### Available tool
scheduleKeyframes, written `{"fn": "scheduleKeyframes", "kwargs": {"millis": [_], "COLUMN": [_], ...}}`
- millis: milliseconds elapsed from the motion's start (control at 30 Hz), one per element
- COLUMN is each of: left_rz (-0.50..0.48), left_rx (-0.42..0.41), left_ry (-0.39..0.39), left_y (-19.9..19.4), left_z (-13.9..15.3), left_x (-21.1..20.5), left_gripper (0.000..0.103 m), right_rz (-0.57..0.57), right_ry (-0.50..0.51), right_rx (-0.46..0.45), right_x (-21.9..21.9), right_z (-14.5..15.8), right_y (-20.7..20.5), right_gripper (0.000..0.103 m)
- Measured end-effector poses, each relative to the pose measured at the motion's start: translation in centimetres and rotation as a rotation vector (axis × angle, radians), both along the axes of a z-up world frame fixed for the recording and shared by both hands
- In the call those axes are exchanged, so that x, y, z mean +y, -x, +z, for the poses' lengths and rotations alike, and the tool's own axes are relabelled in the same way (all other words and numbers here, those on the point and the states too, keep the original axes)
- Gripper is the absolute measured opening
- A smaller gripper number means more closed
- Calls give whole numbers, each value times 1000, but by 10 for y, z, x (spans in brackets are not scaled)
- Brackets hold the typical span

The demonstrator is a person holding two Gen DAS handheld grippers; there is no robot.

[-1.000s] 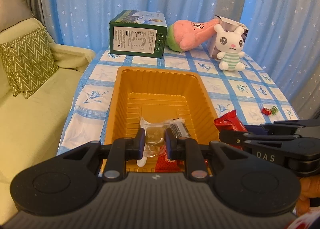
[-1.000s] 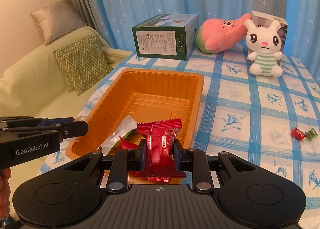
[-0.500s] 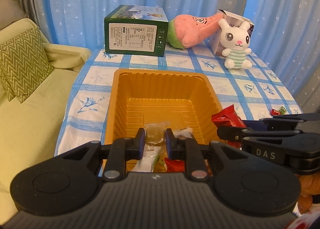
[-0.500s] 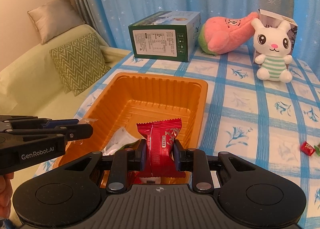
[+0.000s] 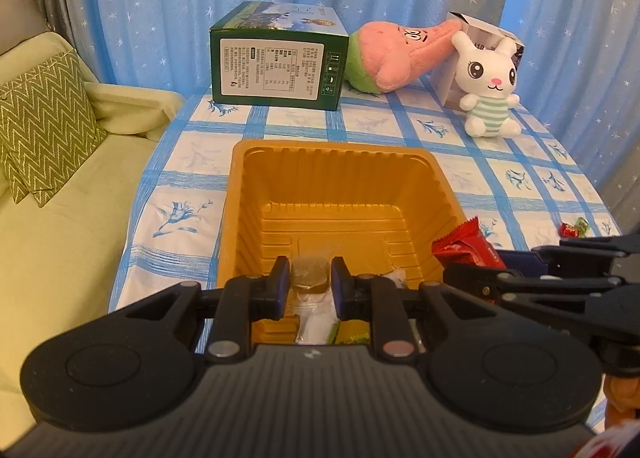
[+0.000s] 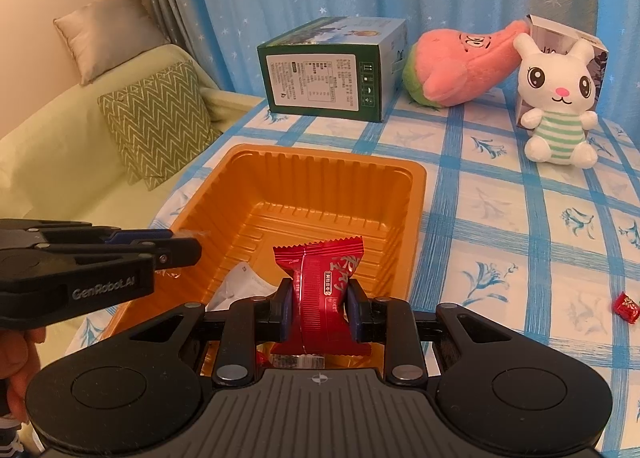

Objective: Organize snacks
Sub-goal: 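Lower both held candies into the orange tray and open both grippers, then move both open tools toward the small red and green candies on the cloth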

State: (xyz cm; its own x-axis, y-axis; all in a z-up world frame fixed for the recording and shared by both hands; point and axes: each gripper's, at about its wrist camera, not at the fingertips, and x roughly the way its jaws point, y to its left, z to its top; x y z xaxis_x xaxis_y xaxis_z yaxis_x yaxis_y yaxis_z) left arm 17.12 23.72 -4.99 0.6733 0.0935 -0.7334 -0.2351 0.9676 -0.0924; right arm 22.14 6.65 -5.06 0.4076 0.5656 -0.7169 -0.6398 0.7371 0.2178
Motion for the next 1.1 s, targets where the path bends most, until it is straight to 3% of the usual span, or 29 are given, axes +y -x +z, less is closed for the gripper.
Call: {"fn": "scheduleKeyframes", "kwargs": {"millis": [67, 133, 633, 833, 900, 933, 1100], "left_rz": [8, 10, 39, 56, 62, 64, 66], "left_rx": [-1, -6, -11, -14, -16, -18, -25], "left_ry": [5, 7, -45, -55, -57, -57, -55], "left_y": [-1, 2, 42, 52, 56, 58, 67], "left_z": [0, 1, 7, 9, 10, 10, 14], "left_x": [3, 4, 10, 13, 14, 13, 8], "left_gripper": [35, 40, 61, 69, 72, 75, 80], "right_rz": [0, 0, -12, -11, -37, -60, -91], "right_ry": [-1, -1, -40, -143, -164, -177, -198], "right_rx": [0, -1, 15, 71, 88, 77, 67], "right_x": [0, 0, 1, 4, 2, -2, -19], "right_z": [0, 0, 6, 10, 12, 13, 20], "right_y": [0, 1, 0, -8, -12, -11, -7], "right_gripper": [27, 27, 28, 29, 61, 82, 83]}}
